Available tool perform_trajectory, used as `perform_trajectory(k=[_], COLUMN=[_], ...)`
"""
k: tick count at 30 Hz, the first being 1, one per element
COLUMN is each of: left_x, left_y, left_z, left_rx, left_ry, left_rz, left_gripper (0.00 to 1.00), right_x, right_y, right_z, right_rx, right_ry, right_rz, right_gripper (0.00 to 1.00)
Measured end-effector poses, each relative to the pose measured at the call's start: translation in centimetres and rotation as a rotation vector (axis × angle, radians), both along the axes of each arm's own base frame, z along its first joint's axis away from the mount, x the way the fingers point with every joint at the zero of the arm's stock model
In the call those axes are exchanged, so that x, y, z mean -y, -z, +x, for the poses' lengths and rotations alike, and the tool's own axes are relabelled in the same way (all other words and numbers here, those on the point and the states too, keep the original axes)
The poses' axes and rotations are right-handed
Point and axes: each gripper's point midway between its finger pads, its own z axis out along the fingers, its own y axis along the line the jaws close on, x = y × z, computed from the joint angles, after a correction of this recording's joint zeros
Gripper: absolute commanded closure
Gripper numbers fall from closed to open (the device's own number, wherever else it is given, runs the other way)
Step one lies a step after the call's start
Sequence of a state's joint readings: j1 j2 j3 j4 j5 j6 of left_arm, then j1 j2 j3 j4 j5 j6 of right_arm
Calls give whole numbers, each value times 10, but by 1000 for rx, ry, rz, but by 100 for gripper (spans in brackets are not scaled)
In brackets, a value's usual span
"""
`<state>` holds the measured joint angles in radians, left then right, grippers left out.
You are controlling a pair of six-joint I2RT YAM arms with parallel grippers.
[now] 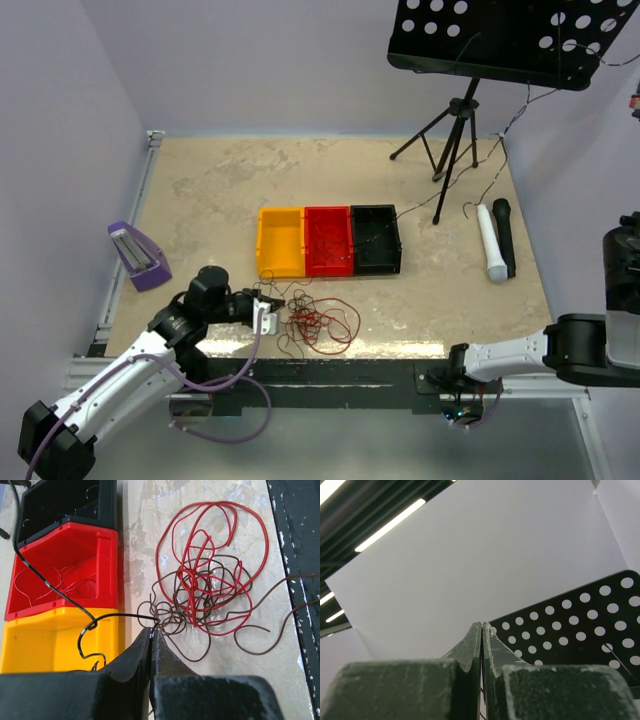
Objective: Untangle the cables
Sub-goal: Untie the cable.
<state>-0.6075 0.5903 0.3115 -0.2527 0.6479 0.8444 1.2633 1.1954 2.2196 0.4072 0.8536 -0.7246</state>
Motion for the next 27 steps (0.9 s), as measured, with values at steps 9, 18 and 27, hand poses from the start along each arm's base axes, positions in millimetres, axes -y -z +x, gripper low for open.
perform_trajectory(k=[9, 18, 27], left_x=[-22, -44, -19], left_y=[41, 51, -25], left_z=[17, 42, 63], left_rx=[65, 119, 133], left_ry=[-83, -231, -287], left_rz=[118, 158, -60], left_gripper=[100, 100, 100], right_x=[75, 114, 47], right_y=[-6, -4, -1], right_z=[-23, -35, -14], right_rx=[49, 75, 32], right_ry=[14, 32, 11], right_rz=[163, 249, 102], right_gripper=[100, 100, 100])
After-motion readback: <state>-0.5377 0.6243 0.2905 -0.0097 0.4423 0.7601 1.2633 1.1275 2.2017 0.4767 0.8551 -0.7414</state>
